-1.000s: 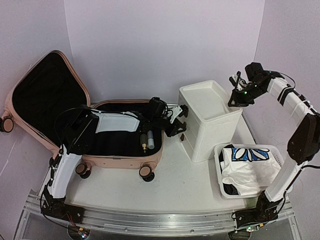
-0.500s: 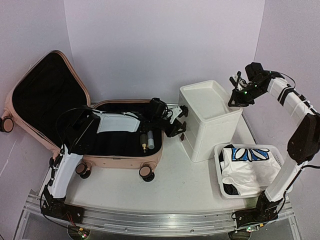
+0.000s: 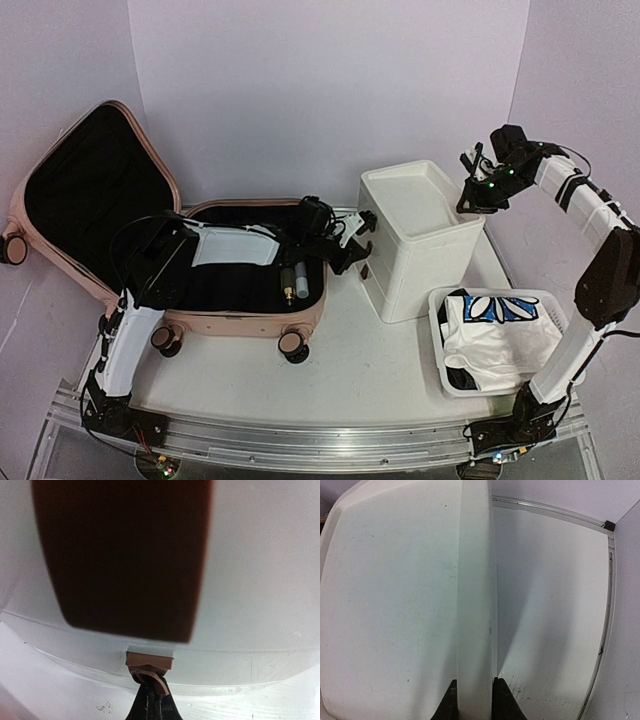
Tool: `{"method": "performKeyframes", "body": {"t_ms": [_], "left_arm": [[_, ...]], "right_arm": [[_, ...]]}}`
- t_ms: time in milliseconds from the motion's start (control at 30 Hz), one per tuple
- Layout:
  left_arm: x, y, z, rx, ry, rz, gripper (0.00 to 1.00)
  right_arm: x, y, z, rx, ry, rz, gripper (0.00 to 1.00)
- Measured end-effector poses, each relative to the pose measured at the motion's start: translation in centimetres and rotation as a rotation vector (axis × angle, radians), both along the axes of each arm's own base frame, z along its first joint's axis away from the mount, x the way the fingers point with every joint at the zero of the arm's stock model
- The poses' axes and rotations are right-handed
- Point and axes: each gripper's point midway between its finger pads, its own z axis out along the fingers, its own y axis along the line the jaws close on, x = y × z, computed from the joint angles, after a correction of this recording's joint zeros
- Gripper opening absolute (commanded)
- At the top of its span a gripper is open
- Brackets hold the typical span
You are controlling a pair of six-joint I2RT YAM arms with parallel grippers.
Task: Open, take out, and arrange the luggage
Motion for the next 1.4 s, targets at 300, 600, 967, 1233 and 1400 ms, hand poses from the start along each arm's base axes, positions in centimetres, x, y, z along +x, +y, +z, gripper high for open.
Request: {"method": "performKeyframes", "body": {"t_ms": [300,600,967,1233,1400], "left_arm": [[-0.9,2.6,1.2,0.040,-0.061,0.069,0.00],[-1.3,6.1,5.4,0.040,-0.133,0.181,0.00],[-1.2,8.7,4.1,0.076,-0.110,0.224,0.00],[-1.6,8.5,4.4,0.045,-0.064,0.221,0.57],[-1.1,9.7,6.0,-0.010,0.013,0.280,0.70]], "right_arm": [[-0.3,-0.1,-0.1,-0.041,-0.018,-0.016,0.00],[-0.5,-0.7,-0.1,-0.075,-0.016,-0.082,0.00],[-0.4,-2.1,-0.1,-0.066,-0.006,-0.118,0.00],[-0.5,-2.4,-0.1,-0.046,0.004,-0.108,0.00],[-0.5,-2.5,-0.1,-0.026,0.009,-0.112,0.00]]}}
